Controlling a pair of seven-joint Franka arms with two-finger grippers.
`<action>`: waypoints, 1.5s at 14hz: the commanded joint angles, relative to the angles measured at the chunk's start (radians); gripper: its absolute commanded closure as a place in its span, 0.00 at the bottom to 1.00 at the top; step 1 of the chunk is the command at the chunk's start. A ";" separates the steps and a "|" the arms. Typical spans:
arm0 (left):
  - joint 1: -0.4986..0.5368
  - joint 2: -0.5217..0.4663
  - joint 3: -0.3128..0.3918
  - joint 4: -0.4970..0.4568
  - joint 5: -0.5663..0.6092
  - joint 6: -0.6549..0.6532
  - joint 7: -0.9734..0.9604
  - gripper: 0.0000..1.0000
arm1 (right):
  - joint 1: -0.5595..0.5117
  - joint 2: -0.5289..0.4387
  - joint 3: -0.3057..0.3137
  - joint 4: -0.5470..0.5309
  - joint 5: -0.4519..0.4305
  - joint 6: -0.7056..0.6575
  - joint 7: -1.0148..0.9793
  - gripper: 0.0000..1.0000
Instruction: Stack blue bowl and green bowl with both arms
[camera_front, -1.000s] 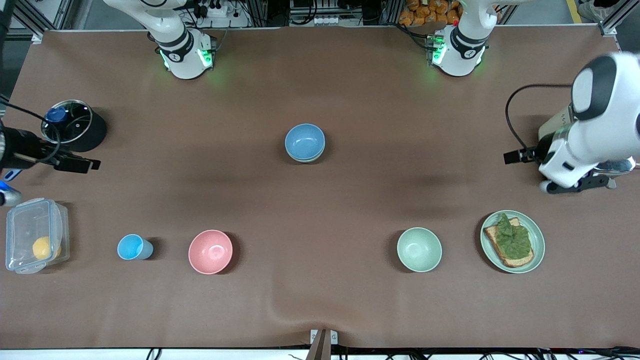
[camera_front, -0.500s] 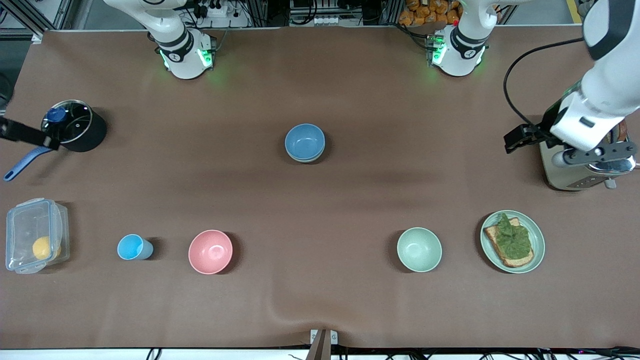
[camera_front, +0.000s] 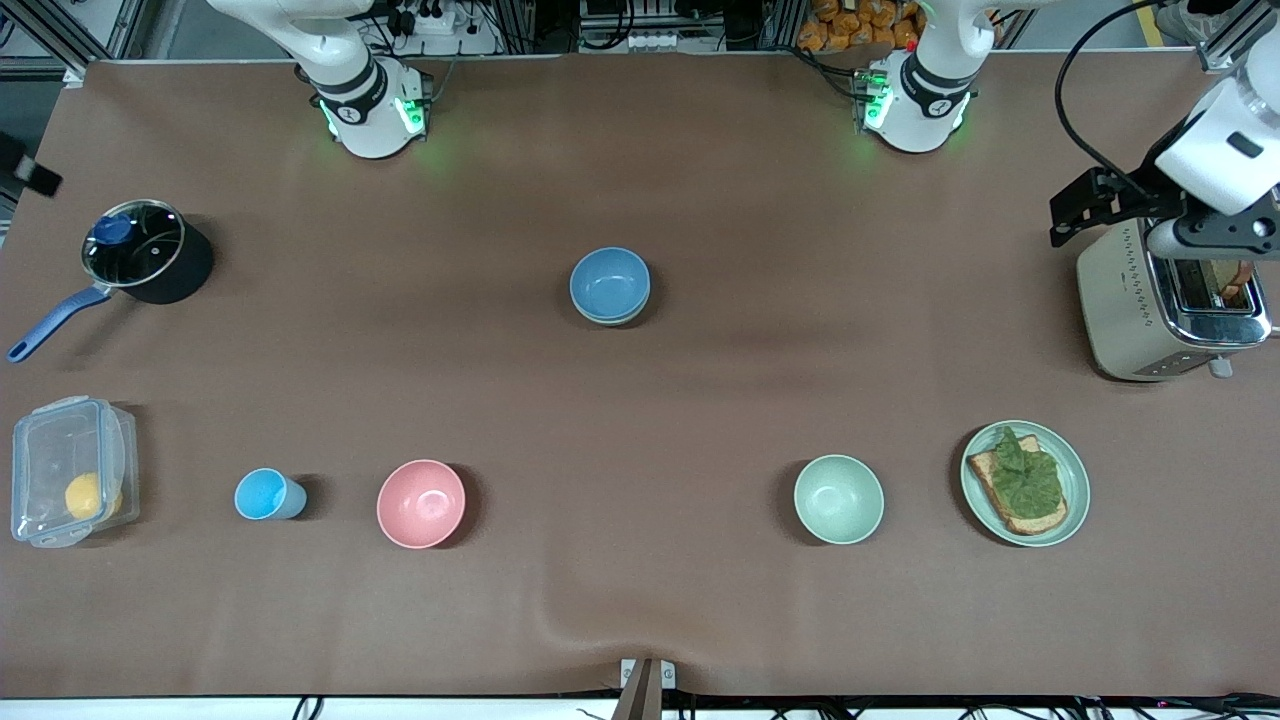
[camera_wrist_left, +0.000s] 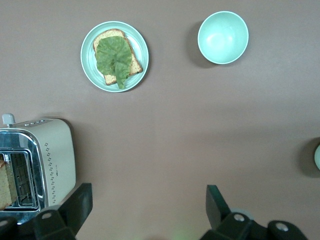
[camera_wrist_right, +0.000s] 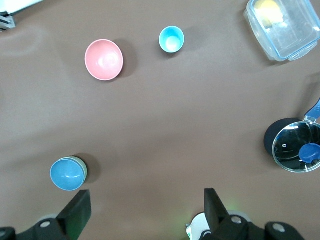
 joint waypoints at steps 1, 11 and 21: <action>0.013 0.011 -0.013 0.047 -0.018 -0.043 0.017 0.00 | -0.025 -0.013 0.029 -0.013 -0.022 -0.036 0.011 0.00; 0.013 0.023 -0.014 0.049 -0.023 -0.045 -0.004 0.00 | -0.048 -0.082 0.128 -0.395 -0.087 0.274 0.013 0.00; 0.007 0.028 -0.016 0.049 -0.024 -0.045 -0.001 0.00 | -0.058 -0.118 0.146 -0.521 -0.114 0.412 0.007 0.00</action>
